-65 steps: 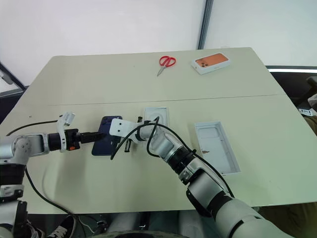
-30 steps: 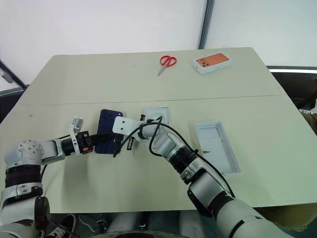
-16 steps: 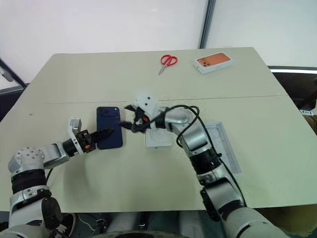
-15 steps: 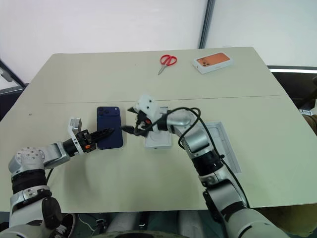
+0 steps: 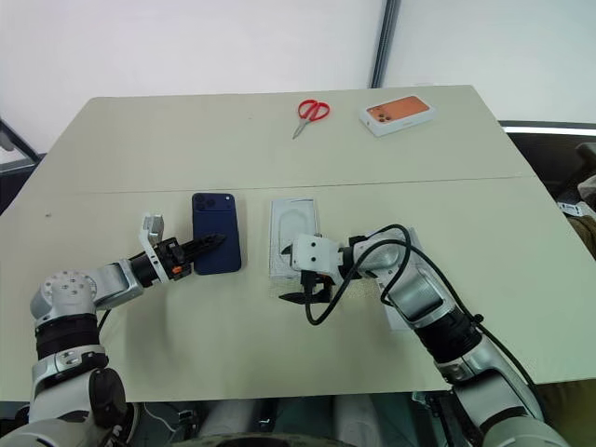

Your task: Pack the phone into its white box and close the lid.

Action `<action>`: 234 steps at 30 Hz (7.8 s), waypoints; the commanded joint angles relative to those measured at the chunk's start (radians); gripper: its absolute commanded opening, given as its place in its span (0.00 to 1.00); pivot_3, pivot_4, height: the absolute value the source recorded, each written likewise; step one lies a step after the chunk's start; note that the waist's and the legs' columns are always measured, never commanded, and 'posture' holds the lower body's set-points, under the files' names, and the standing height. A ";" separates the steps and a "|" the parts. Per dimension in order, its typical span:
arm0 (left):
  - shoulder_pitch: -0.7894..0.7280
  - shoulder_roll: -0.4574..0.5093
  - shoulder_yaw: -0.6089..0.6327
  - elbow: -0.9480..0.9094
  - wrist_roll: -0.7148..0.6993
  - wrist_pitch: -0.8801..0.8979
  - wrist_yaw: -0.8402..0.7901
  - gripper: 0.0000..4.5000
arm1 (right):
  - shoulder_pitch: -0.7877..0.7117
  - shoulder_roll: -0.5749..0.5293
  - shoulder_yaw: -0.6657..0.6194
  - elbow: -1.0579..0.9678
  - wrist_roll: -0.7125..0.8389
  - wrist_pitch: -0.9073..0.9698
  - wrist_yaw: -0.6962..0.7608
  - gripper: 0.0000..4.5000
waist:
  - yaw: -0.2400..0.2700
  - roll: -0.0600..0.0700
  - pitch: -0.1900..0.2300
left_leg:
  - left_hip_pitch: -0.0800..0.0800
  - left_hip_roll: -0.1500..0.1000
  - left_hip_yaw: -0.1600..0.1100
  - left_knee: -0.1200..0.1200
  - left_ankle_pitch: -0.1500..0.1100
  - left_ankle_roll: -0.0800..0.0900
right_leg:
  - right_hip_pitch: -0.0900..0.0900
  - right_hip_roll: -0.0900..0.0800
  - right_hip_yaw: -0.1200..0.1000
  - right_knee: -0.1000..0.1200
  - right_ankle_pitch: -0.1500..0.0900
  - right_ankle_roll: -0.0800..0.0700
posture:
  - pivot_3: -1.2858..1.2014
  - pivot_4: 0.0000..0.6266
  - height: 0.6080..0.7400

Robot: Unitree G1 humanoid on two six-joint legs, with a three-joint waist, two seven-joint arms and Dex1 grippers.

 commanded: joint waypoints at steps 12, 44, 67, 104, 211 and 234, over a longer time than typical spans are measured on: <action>-0.027 -0.020 -0.008 -0.051 -0.051 0.027 0.038 0.00 | 0.004 -0.003 0.000 -0.007 -0.031 -0.008 -0.024 0.59 | 0.002 0.000 0.000 | 0.000 0.000 0.000 0.000 0.000 0.000 | 0.000 0.000 0.000 0.000 0.000 0.000 | 0.52 0.24 1.00; -0.055 -0.044 0.027 -0.097 -0.119 0.062 0.115 0.00 | 0.026 0.042 0.034 0.034 -0.036 0.006 -0.049 0.41 | 0.001 -0.001 0.001 | 0.000 0.000 0.000 0.000 0.000 0.000 | 0.000 0.000 0.000 0.000 0.000 0.000 | 0.52 0.24 1.00; -0.138 -0.102 0.087 -0.098 -0.240 0.095 0.256 0.00 | -0.044 0.212 0.073 0.067 -0.073 0.108 -0.144 0.41 | -0.002 -0.004 0.002 | 0.000 0.000 -0.001 0.000 0.001 -0.002 | -0.001 0.001 0.000 0.002 0.000 0.000 | 0.52 0.24 1.00; -0.080 -0.123 -0.134 -0.074 -0.155 0.037 0.239 0.00 | 0.123 -0.024 -0.385 -0.046 0.286 0.089 -0.111 0.92 | 0.002 -0.008 0.005 | 0.000 0.000 0.000 0.000 0.001 -0.002 | 0.000 0.000 0.000 0.001 0.000 0.000 | 0.52 0.24 1.00; 0.061 -0.083 -0.694 -0.278 0.346 -0.473 -0.118 0.00 | 0.262 -0.068 -0.316 -0.152 0.170 0.174 -0.229 0.01 | 0.030 -0.005 0.004 | 0.004 -0.002 -0.002 0.003 -0.001 0.003 | 0.011 -0.002 -0.003 -0.006 0.000 0.000 | 0.52 0.24 1.00; 0.011 -0.173 -0.782 -0.185 0.437 -0.520 -0.178 0.00 | 0.414 -0.178 -0.433 -0.206 0.178 0.176 -0.271 0.01 | 0.032 -0.005 0.004 | 0.003 -0.003 -0.002 0.011 -0.005 0.008 | 0.015 -0.003 -0.005 -0.007 -0.001 0.001 | 0.52 0.24 1.00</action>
